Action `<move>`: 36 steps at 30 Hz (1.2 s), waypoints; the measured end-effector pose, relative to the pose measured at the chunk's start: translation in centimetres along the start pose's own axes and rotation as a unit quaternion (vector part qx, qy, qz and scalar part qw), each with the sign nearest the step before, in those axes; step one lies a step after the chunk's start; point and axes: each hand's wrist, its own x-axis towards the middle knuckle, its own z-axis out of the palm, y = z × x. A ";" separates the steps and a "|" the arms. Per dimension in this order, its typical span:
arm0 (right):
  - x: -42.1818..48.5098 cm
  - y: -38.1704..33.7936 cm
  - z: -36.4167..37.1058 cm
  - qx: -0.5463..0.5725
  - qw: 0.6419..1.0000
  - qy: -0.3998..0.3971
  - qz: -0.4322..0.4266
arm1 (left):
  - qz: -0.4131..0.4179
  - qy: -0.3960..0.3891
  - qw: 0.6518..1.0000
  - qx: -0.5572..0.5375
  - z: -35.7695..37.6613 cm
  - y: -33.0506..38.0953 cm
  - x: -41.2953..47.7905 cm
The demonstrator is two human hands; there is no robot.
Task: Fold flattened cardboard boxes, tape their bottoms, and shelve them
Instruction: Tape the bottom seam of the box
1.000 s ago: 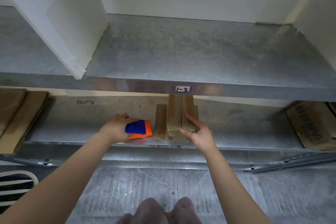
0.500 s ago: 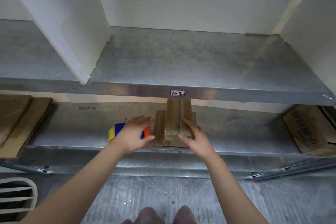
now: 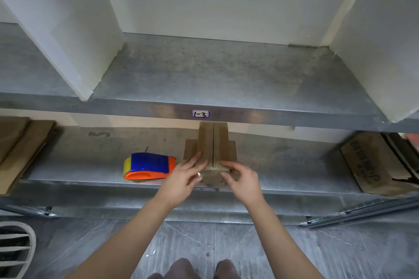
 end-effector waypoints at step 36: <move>1.1 0.3 0.2 0.062 0.997 0.012 0.034 | -0.075 0.098 0.988 -0.092 -0.2 1.1 2.5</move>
